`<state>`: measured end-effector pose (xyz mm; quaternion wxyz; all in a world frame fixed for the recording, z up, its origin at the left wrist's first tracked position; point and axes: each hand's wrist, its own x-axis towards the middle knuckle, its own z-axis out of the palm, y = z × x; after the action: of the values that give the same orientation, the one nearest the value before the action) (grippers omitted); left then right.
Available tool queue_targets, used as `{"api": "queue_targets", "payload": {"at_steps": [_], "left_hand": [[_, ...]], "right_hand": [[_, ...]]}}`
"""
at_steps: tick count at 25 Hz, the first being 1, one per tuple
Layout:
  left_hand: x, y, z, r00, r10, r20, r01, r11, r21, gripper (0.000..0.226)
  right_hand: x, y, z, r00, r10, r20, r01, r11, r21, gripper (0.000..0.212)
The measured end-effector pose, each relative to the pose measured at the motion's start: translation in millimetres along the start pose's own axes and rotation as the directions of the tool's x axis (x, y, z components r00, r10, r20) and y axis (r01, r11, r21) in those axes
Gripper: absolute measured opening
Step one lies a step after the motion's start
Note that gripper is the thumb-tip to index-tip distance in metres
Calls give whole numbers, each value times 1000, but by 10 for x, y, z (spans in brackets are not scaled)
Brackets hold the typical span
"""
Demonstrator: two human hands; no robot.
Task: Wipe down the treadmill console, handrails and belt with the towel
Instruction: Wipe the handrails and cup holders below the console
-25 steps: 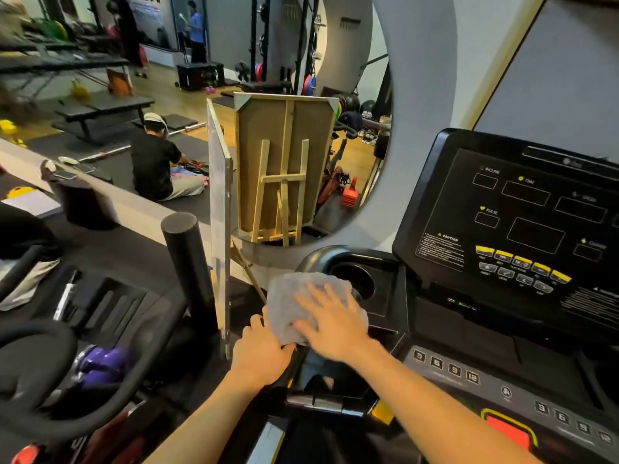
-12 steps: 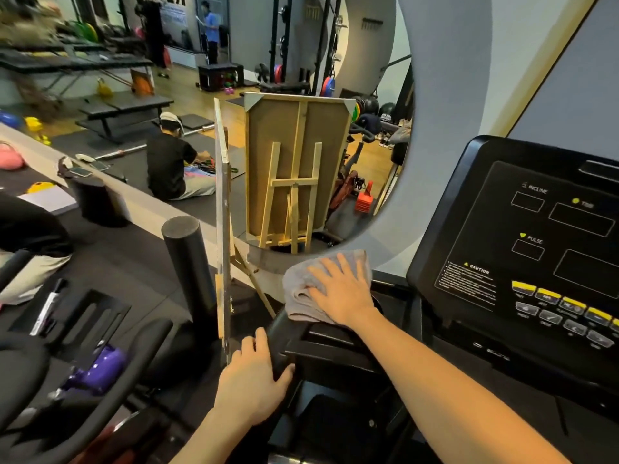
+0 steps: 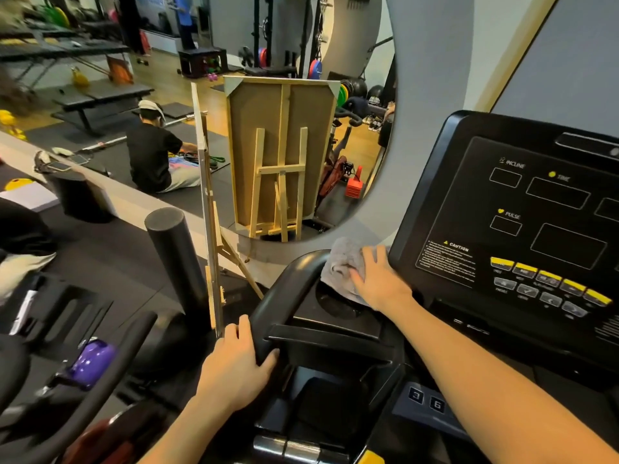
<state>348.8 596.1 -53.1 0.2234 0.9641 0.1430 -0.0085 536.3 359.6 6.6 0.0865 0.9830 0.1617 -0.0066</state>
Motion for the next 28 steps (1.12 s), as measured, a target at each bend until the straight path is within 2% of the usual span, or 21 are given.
{"api": "queue_targets", "payload": {"at_steps": [1,2,5,9,12,16,18,20,22,24,26,28], "left_hand": [[3,1,-3,1000,-3,2,3,1000,-1,91],[5,-1,-4,1000,-5,5,5,1000,0,91],[-3,14,-2,1000,-16,24,15,1000,24,92],[12,-10,-13,998,-34,55,34,999,-1,95],[1,-9,-41,998,-23,61,24,1000,-5,95],[-2,17,-64,996,-34,84,34,999,7,93],[-15,37,-70,996,-32,77,31,999,12,92],[-17,42,-77,997,-27,76,26,1000,18,91],[-4,32,-72,996,-21,82,20,1000,19,92],[3,28,-67,997,-24,80,22,999,27,93],[11,26,-60,997,-25,72,23,999,26,93],[13,19,-41,998,-27,62,25,999,30,93]], "right_hand": [[-51,-10,-19,1000,18,5,-18,996,84,73],[-113,-9,-31,1000,23,-1,-23,997,76,79],[-244,-95,33,999,47,-2,-47,994,-96,81],[-381,-174,44,992,15,-122,-36,983,-180,40],[-417,-267,-20,1000,24,4,-23,978,-209,30],[-555,-456,-173,994,51,97,-45,997,-65,42],[-680,-477,-213,994,69,80,-77,992,97,30],[-699,-491,-278,985,140,104,-166,934,315,20],[-619,-591,-315,965,181,190,-257,795,550,34],[-498,-784,-292,934,192,301,-348,670,656,65],[-404,-980,-198,919,252,303,-382,754,534,91],[-302,-1052,-69,913,289,287,-390,823,412,92]]}}
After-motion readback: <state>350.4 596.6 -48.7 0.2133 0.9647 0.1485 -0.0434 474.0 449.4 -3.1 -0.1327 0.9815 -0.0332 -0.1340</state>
